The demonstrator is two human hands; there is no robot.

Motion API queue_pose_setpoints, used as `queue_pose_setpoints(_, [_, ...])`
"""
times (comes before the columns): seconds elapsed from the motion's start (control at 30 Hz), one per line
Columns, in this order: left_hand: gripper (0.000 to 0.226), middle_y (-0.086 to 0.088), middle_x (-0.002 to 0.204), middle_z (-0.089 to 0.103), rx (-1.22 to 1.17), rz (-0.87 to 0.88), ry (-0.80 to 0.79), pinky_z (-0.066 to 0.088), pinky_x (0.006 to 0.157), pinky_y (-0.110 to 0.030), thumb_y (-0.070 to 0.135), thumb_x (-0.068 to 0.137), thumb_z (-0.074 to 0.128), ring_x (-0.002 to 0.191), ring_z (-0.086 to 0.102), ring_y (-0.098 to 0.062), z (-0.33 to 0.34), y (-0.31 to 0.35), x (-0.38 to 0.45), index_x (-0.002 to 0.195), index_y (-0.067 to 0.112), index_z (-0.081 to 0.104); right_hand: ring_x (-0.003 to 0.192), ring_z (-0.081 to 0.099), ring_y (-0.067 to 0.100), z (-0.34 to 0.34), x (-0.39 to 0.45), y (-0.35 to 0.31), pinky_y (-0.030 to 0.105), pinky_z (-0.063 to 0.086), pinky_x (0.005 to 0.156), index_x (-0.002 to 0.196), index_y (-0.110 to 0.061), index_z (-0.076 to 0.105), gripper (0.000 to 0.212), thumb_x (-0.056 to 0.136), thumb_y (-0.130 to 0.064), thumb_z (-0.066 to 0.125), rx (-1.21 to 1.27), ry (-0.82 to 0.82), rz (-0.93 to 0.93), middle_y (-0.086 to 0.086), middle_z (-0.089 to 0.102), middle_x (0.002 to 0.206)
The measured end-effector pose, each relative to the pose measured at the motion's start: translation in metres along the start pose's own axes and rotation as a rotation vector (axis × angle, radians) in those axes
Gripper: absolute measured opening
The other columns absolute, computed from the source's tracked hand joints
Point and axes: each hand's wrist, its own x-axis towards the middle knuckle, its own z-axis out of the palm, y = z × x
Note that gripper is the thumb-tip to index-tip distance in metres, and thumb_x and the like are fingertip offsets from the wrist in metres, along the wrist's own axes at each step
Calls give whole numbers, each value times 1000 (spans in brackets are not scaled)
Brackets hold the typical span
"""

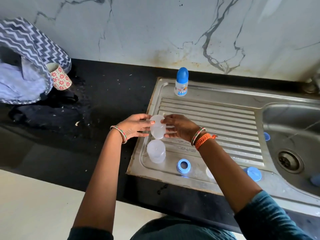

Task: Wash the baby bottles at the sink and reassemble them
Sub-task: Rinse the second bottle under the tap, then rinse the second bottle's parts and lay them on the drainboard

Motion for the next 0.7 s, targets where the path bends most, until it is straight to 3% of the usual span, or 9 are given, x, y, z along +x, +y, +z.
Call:
queue_pose_setpoints(0.23, [38,-9,111,64,-125,50,53,56,80,-29,11,89,62,94,65,-17,11,4,5,126,11,53,117,53,35,-3,0,-4,41,51,90,109,-10,57,23,88,-16,64,11,65,-24,18,55,127])
queue_pose_setpoints(0.5, [30,-4,120,62,-5,32,92,51,90,-36,22,88,64,116,57,-22,5,11,-2,117,22,59,113,50,28,-5,-4,-7,39,48,89,123,-11,55,38,90,-31,61,-22,95,-36,11,53,122])
queue_pose_setpoints(0.6, [28,1,115,62,255,153,297,49,92,-36,21,90,62,115,57,-20,10,29,-13,118,21,58,113,50,25,-12,-16,-17,42,45,95,124,-13,55,40,90,-35,59,-44,155,-84,6,53,121])
queue_pose_setpoints(0.7, [30,-3,119,63,597,421,618,48,90,-28,15,91,58,109,59,-18,33,57,-22,121,16,60,100,53,20,-41,-38,-29,37,46,85,118,-11,57,31,92,-28,57,-76,242,-201,6,57,109])
